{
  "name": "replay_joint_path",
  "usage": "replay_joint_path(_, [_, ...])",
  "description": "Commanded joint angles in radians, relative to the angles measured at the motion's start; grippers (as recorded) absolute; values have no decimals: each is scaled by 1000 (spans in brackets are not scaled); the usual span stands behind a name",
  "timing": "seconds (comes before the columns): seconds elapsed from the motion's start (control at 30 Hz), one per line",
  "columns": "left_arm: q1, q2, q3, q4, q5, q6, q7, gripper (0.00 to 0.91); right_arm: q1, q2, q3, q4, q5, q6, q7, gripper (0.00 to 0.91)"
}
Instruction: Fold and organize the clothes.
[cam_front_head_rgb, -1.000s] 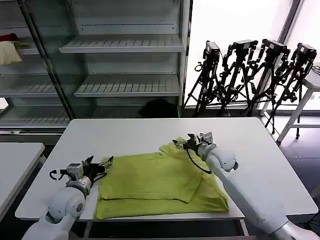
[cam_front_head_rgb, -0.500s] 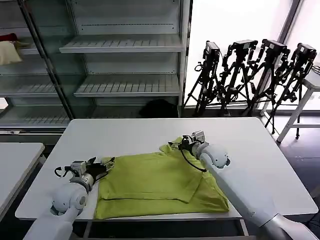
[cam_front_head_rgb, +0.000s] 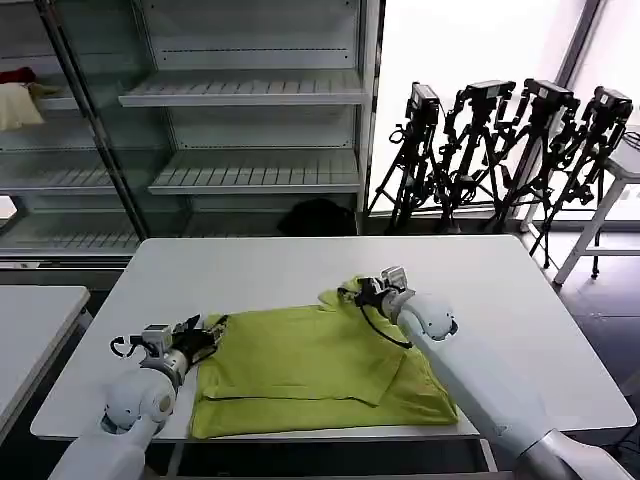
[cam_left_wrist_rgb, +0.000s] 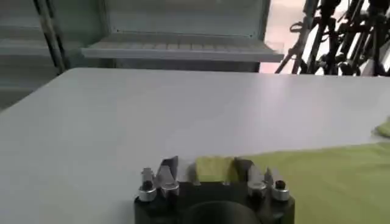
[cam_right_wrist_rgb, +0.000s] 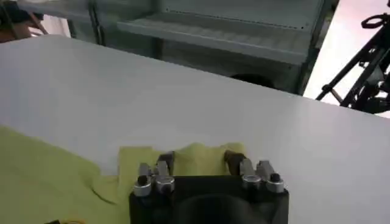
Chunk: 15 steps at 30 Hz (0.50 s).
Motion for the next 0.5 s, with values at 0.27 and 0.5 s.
replay_joint_path(0.27, [16,11,2,-31,6,1,24,0,3,-4,8,25,-10,-2,-12,0])
replay_joint_path(0.5, [4,31,-9,-53,-23,-2,26,0,1,-46,22,103,10,16,8,0])
